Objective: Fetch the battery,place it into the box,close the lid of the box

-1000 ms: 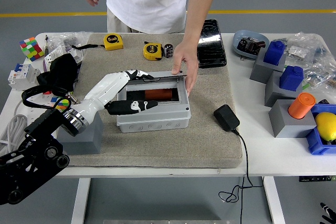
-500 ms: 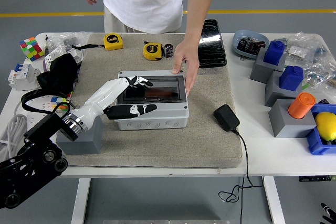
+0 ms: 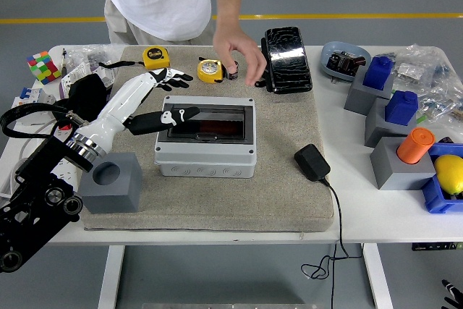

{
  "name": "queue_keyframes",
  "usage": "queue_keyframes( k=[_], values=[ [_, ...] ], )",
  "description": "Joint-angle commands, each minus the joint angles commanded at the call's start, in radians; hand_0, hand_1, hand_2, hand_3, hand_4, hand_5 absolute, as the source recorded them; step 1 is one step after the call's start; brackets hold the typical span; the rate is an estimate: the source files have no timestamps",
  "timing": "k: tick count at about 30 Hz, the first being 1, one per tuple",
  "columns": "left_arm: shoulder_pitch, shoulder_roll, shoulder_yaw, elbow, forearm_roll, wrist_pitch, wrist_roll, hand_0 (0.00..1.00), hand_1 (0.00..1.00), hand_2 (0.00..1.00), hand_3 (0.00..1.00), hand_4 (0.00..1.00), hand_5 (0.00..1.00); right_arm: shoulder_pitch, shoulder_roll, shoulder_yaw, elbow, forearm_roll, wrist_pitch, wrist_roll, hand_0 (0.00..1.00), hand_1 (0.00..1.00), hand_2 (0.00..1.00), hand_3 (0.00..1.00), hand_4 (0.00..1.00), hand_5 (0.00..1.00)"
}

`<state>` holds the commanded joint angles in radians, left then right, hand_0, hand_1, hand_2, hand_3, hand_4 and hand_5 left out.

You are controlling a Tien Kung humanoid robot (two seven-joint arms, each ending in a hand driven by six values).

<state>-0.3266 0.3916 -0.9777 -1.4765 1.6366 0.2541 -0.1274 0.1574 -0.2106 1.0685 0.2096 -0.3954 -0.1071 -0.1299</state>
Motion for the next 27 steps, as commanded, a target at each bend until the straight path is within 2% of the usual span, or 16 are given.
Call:
queue_keyframes(
  k=[11, 19, 27],
  values=[
    [0.047, -0.052, -0.179, 0.011, -0.057, -0.010, -0.005, 0.614, 0.679, 0.699, 0.732, 0.998, 0.820, 0.003, 0.003, 0.006, -0.001, -0.003, 0.006, 0.001, 0.660, 0.663, 0.669, 0.549, 0.955, 0.462],
    [0.074, -0.071, -0.291, 0.011, -0.063, -0.014, -0.011, 0.618, 0.678, 0.699, 0.729, 0.998, 0.819, 0.006, 0.001, 0.017, -0.001, -0.010, 0.011, -0.008, 0.661, 0.663, 0.669, 0.550, 0.956, 0.463],
    [0.075, -0.074, -0.354, 0.015, -0.045, -0.019, -0.018, 0.620, 0.678, 0.698, 0.729, 0.998, 0.815, 0.008, 0.001, 0.021, -0.001, -0.014, 0.014, -0.010, 0.661, 0.663, 0.671, 0.550, 0.956, 0.463]
  ],
)
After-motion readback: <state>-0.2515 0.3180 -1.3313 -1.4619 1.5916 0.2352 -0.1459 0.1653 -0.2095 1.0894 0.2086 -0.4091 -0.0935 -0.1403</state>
